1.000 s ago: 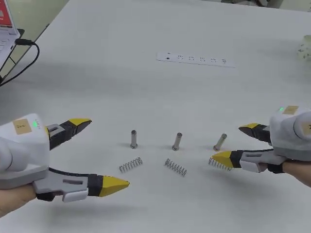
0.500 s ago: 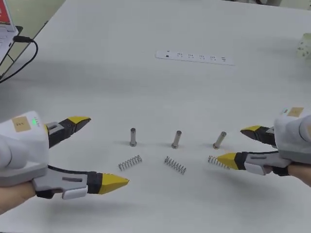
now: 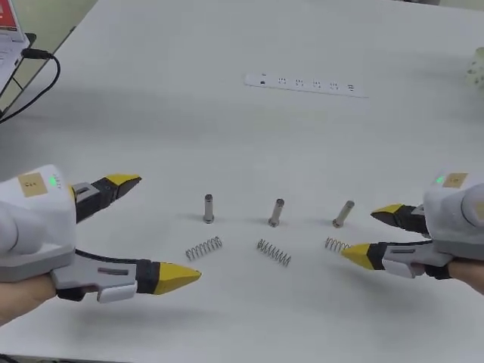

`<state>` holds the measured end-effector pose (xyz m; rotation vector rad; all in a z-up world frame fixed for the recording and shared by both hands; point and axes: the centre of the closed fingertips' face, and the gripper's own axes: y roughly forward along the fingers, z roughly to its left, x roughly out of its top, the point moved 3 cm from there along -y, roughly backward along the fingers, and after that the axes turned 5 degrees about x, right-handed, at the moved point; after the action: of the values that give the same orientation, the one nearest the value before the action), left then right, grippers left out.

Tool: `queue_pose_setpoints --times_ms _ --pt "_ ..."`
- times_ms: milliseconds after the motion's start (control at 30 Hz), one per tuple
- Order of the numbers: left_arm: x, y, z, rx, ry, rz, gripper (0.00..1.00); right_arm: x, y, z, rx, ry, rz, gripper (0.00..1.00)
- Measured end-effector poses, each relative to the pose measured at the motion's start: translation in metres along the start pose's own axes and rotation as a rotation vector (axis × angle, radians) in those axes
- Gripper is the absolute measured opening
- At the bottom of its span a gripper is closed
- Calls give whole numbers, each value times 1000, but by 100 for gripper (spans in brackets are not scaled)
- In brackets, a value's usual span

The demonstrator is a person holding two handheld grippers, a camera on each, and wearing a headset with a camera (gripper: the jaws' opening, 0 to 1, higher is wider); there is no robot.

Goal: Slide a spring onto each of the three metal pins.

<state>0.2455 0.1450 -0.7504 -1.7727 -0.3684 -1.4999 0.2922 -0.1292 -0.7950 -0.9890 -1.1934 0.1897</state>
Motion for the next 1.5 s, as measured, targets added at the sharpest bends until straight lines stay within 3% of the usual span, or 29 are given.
queue_pose_setpoints --times_ms 500,733,900,1067,1500 --pt "0 -1 1 9 7 0 98 -10 10 13 58 25 61 32" --pt "0 -2 1 12 4 -2 98 -15 14 12 69 24 93 27" --pt "-1 -2 0 8 5 2 97 -13 16 11 77 8 111 22" --pt "1 -1 -1 4 6 2 97 -15 19 11 84 -27 162 18" --pt "0 -2 0 5 4 6 97 -18 24 11 99 -31 205 16"
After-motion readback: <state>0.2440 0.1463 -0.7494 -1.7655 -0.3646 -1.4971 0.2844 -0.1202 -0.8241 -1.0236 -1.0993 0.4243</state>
